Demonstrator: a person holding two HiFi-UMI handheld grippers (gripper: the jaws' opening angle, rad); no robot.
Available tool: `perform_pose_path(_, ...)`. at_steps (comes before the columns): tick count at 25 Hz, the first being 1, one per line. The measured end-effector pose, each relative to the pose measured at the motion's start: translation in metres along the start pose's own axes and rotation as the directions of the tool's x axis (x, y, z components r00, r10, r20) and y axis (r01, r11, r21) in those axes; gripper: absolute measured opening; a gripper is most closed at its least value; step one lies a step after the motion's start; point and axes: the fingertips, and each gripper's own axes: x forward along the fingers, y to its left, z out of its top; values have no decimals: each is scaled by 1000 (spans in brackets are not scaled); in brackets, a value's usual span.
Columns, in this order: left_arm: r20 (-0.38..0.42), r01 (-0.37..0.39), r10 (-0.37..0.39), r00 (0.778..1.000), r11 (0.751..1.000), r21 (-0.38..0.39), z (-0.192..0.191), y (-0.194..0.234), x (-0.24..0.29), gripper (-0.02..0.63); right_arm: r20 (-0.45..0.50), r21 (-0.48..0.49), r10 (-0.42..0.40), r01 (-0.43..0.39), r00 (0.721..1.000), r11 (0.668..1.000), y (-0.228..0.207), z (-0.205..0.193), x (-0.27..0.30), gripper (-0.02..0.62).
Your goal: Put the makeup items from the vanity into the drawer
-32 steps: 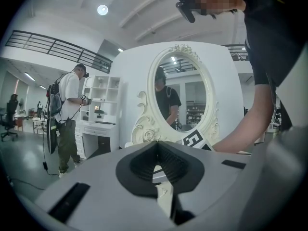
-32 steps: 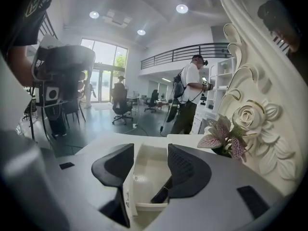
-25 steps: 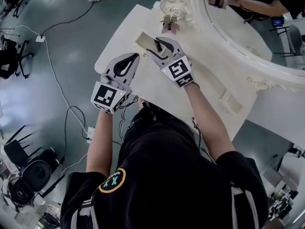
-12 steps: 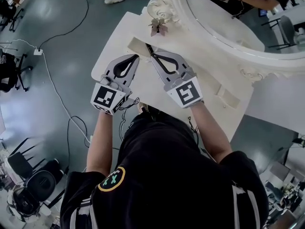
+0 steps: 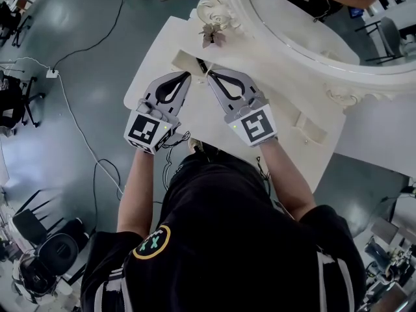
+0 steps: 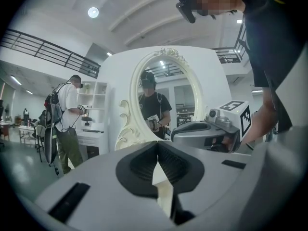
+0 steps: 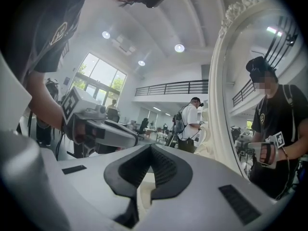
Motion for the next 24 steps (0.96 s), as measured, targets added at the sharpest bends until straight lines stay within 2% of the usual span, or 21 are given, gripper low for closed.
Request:
perform_pose_path(14, -2, -8, 8, 1000, 1000, -3, -2, -3, -2, 21, 26, 35, 16, -17, 1000, 999, 7, 0, 0, 20)
perform_pose_path(24, -8, -12, 12, 1000, 1000, -2, -3, -3, -1, 22, 25, 22, 22, -22, 999, 1000, 5, 0, 0, 20)
